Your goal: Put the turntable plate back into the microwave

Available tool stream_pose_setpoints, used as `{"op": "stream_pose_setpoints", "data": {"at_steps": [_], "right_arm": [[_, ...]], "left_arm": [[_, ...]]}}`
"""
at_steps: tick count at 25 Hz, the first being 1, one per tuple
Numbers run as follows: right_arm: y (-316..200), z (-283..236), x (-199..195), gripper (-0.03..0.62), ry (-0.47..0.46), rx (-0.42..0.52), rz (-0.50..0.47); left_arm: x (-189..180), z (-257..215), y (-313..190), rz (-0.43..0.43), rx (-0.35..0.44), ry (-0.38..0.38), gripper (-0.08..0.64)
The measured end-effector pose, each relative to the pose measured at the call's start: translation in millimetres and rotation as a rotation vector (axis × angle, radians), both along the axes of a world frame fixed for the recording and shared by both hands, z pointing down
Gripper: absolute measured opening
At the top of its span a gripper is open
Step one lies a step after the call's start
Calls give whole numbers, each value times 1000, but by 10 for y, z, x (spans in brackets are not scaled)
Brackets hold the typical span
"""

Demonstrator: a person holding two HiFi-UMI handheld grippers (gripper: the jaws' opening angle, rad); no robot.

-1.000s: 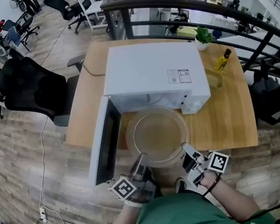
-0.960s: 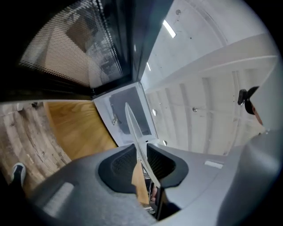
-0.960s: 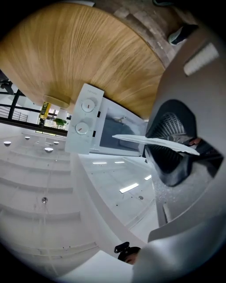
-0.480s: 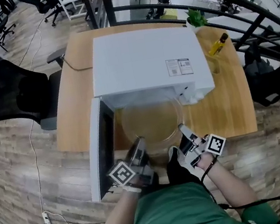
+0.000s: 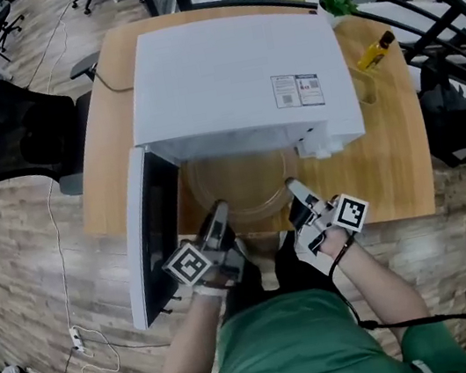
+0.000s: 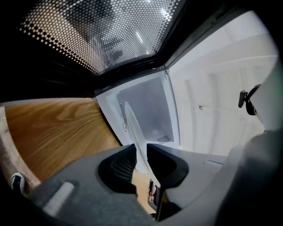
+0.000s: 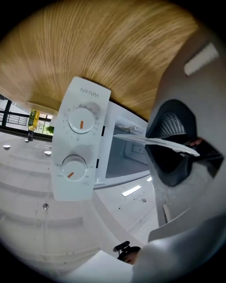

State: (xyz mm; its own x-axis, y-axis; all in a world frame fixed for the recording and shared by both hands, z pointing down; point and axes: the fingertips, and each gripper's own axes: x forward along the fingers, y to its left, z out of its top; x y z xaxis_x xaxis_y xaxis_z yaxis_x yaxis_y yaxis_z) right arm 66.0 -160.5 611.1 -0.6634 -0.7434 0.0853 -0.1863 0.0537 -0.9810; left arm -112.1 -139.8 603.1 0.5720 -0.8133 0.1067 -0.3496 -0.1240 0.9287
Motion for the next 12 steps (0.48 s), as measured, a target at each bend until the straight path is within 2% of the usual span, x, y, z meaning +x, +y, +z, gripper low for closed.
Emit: {"op": "stream_pose_setpoints", "data": {"at_steps": [12], "right_arm": [[-366, 220, -91, 48, 4, -15, 0]], "left_arm": [[-89, 209, -317, -62, 0, 12, 81]]}}
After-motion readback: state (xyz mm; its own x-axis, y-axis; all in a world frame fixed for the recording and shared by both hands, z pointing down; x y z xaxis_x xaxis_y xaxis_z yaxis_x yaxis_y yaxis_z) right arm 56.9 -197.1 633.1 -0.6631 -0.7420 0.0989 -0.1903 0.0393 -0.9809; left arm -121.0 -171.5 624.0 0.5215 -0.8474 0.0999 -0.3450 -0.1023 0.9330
